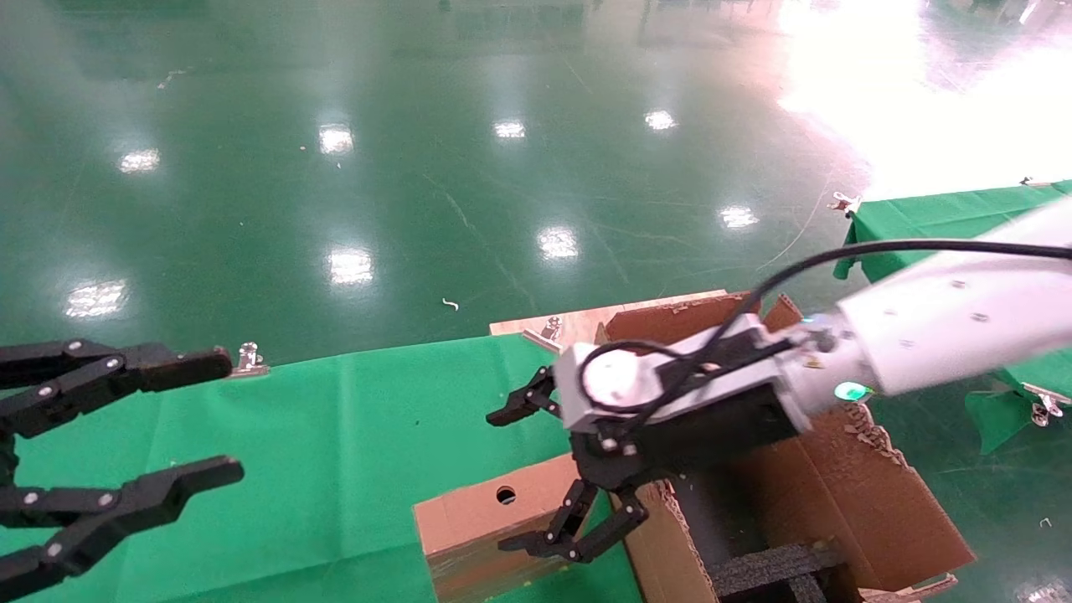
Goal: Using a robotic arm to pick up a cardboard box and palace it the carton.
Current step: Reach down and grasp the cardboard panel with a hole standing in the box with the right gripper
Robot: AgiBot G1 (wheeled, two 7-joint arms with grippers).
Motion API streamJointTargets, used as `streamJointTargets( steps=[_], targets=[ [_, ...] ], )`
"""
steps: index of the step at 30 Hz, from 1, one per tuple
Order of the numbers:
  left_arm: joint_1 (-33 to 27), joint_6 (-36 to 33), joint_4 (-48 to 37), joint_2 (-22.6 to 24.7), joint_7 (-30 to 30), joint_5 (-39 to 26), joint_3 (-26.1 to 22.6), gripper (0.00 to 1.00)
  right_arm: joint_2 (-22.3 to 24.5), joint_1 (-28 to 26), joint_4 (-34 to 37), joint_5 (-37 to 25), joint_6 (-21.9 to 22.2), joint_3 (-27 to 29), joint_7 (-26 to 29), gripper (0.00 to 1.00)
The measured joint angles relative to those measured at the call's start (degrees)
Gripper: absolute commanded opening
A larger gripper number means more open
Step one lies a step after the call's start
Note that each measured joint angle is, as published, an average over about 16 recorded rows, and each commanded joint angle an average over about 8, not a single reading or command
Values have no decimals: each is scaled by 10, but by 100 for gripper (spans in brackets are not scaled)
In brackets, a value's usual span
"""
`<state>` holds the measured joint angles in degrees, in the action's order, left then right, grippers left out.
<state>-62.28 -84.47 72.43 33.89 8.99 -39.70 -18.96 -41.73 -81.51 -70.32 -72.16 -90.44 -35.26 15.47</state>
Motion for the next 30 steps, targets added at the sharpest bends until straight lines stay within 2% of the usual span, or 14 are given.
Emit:
streamJointTargets(
  steps=[11, 23, 24, 30],
  targets=[
    [0, 0, 0, 0, 0, 0, 0, 0, -61, -101, 24, -115, -1, -134, -1, 100],
    [0, 0, 0, 0, 0, 0, 0, 0, -113, -151, 46, -177, 5, -227, -19, 100],
    [0, 0, 0, 0, 0, 0, 0, 3, -117, -153, 48, -180, 6, -232, -21, 100],
    [0, 0, 0, 0, 0, 0, 0, 78, -133, -162, 57, -195, 8, -258, -34, 100]
  ],
)
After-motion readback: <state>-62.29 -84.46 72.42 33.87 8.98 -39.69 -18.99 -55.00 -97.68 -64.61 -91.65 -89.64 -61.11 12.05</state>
